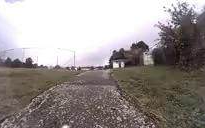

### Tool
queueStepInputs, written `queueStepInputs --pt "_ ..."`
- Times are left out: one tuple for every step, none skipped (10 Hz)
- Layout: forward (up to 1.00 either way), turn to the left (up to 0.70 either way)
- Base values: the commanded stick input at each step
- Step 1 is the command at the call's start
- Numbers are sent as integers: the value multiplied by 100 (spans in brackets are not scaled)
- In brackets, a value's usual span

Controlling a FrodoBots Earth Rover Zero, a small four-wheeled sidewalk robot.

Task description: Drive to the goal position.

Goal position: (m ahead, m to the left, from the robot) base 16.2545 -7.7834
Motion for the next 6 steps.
queueStepInputs --pt "70 33" --pt "70 19" --pt "70 7" --pt "70 1" --pt "70 0" --pt "70 0"
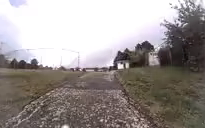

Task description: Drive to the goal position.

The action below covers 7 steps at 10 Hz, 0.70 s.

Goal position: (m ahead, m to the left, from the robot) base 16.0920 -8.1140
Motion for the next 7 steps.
queueStepInputs --pt "70 0" --pt "70 0" --pt "70 0" --pt "70 0" --pt "70 0" --pt "70 0" --pt "70 0"
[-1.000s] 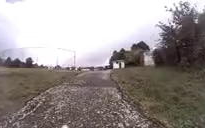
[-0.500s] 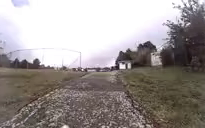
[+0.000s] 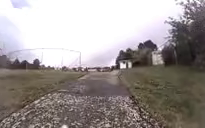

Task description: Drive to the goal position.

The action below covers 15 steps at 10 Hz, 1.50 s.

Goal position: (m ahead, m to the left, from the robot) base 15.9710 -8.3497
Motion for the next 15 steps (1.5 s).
queueStepInputs --pt "70 0" --pt "70 0" --pt "70 0" --pt "70 0" --pt "70 0" --pt "70 0" --pt "70 0" --pt "70 0" --pt "70 0" --pt "70 0" --pt "70 0" --pt "70 0" --pt "70 0" --pt "70 0" --pt "70 0"
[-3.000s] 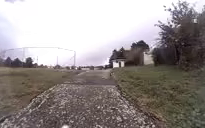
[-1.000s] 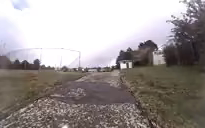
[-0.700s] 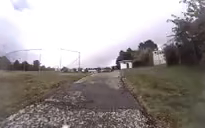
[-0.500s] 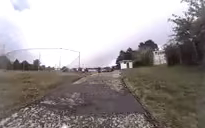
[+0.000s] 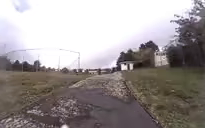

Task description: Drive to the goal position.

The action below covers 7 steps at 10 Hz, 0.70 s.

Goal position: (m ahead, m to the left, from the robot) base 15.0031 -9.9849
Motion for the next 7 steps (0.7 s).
queueStepInputs --pt "70 0" --pt "70 0" --pt "70 0" --pt "70 0" --pt "70 0" --pt "70 0" --pt "70 0"
